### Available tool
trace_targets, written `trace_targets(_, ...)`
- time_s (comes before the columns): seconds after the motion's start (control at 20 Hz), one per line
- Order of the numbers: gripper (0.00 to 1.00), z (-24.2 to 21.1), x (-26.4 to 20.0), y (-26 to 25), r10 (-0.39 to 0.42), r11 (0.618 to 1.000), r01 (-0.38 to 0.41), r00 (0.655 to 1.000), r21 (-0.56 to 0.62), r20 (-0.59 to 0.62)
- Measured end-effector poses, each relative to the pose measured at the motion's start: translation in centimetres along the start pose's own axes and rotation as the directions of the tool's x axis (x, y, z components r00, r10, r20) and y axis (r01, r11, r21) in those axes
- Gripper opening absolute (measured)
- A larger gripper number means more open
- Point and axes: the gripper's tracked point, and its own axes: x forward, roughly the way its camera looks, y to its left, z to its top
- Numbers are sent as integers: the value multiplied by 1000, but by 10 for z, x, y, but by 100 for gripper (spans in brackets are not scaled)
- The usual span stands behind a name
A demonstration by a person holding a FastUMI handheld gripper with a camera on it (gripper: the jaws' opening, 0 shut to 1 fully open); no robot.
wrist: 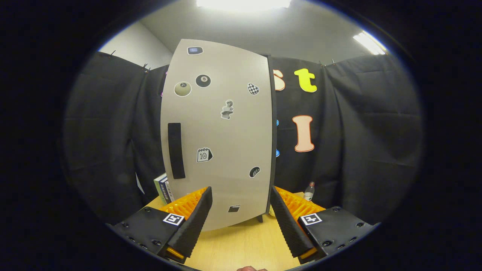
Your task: Open the shoe cabinet door, grab the shoes and put them into the shoe cabinet, then close the shoe cabinet door.
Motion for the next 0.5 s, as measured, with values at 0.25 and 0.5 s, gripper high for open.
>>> trace_targets(0.25, 96, -4, -6, 5, 40, 999, -40, 999, -22, -5)
trace_targets(0.5, 96, -12, -9, 17, 62, 998, -63, 998, -5, -28)
